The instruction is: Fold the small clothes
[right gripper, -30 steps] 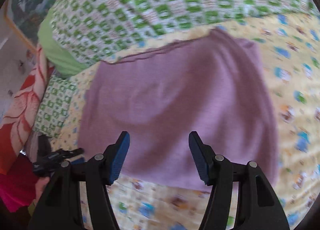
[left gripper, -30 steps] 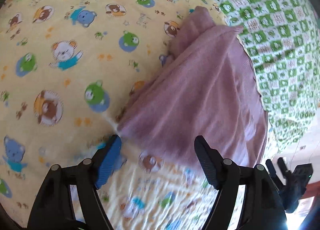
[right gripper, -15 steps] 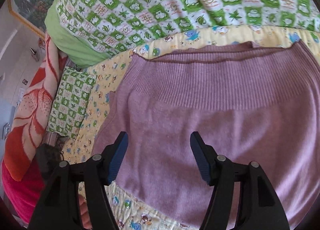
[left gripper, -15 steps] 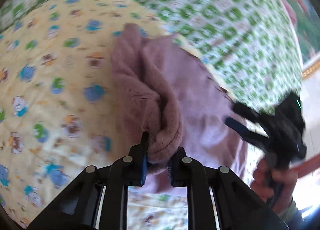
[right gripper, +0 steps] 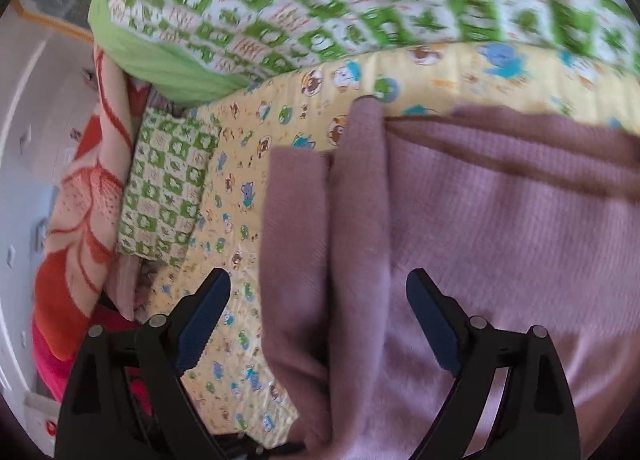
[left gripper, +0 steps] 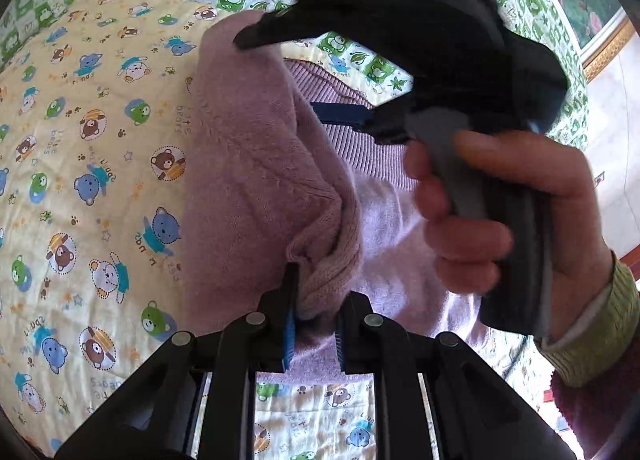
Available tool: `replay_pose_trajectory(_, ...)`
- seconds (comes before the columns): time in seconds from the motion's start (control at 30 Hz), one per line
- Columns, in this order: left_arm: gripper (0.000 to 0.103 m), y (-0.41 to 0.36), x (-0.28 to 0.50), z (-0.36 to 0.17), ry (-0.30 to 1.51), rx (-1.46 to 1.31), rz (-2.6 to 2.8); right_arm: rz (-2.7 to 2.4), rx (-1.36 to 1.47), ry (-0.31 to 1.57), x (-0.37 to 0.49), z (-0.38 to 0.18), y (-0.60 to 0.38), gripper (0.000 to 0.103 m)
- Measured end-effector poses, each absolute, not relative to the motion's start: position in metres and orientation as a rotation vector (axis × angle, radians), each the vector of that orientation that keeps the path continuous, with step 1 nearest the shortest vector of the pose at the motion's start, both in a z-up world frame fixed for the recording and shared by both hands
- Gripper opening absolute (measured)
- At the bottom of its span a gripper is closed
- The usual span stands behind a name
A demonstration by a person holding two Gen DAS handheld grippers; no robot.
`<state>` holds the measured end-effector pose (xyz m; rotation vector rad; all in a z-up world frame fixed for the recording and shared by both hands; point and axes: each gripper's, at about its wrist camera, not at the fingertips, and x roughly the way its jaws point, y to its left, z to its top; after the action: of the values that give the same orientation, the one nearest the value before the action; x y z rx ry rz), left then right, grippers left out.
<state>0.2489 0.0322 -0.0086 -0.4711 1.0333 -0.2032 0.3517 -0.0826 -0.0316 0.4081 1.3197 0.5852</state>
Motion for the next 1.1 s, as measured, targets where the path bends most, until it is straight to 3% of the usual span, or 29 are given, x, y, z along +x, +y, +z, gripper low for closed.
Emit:
replay_pose_trajectory(0.03, 0.014, 0.032, 0.25, -0.009, 1.036, -0.47, -0.205, 0.566, 0.378, 1.32, 0.354, -0.034, -0.079, 0.089)
replay_pose_trajectory(0.1, 0.014, 0.029, 0.252, -0.007, 1.039, -0.459, -0.209, 0.547, 0.36, 1.321, 0.359, -0.039, -0.078, 0.077)
replay_pose_trajectory(0.13, 0.014, 0.029, 0.252, -0.006, 1.04, -0.452, -0.21, 0.552, 0.375, 1.328, 0.36, -0.042, -0.079, 0.05)
replay_pose_trajectory(0.17, 0.014, 0.028, 0.252, -0.005, 1.039, -0.446, -0.212, 0.558, 0.395, 1.335, 0.362, -0.045, -0.081, 0.03)
replay_pose_trajectory(0.27, 0.014, 0.019, 0.254, 0.001, 1.038, -0.438, -0.234, 0.59, 0.423, 1.305, 0.358, -0.041, -0.086, 0.016)
replay_pose_trajectory(0.67, 0.014, -0.082, 0.263, 0.029, 1.043, -0.389, -0.567, 0.436, 0.436, 1.138, 0.309, 0.029, -0.222, 0.014)
replay_pose_trajectory(1.1, 0.014, -0.184, 0.282, -0.005, 1.163, -0.274, -0.752, 0.15, 0.532, 1.146, 0.25, -0.015, -0.356, 0.014)
